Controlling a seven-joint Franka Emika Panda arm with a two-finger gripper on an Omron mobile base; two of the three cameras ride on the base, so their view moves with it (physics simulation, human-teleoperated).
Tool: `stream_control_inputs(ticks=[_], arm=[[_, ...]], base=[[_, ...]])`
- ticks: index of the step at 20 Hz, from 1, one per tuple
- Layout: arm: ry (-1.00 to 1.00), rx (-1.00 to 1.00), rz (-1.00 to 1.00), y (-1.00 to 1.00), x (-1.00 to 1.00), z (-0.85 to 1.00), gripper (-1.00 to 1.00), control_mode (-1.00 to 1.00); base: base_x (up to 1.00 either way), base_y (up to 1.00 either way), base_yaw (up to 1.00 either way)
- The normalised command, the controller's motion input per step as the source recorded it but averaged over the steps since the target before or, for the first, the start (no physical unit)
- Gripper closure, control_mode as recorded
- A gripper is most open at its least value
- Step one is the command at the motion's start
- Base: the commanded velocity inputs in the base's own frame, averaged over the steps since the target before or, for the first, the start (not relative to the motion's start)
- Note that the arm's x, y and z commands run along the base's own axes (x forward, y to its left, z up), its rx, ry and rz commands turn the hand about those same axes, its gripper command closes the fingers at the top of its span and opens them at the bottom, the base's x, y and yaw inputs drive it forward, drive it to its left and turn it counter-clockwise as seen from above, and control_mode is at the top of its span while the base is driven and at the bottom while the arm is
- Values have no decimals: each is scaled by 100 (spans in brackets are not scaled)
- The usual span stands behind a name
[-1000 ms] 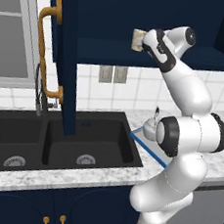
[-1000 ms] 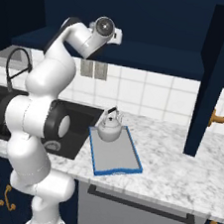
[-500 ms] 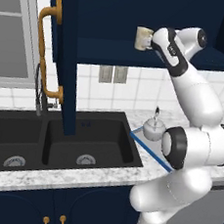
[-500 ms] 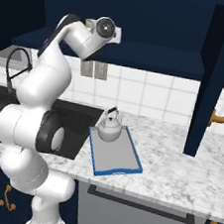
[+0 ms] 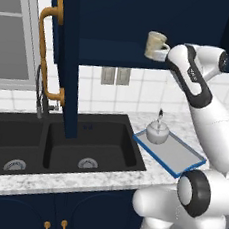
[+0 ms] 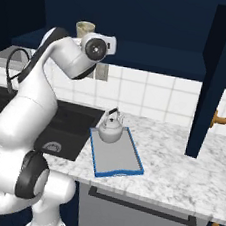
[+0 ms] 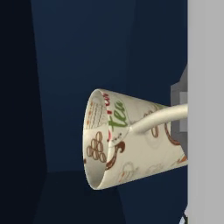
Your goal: Pick the kettle from the counter and place it on the tray. Then pick the mug from the cabinet and place it on the tray. Then close the cabinet doors.
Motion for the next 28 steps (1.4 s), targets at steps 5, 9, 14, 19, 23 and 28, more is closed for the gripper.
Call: stream_control_inputs(ticks=[5, 9, 14, 19, 23, 28], arm=[[0, -2, 0, 0, -91, -2, 100, -100], [8, -4, 0, -4, -79, -22, 100, -100], [14, -3, 0, -27, -52, -49, 100, -100], [1, -3, 0, -45, -43, -59, 100, -100], [3, -2, 0, -40, -44, -71, 100, -100], [38, -8, -1, -34, 4, -77, 100, -100]], base=[[0, 0, 0], [0, 0, 0], [0, 0, 0], [0, 0, 0], [0, 0, 0], [0, 0, 0]])
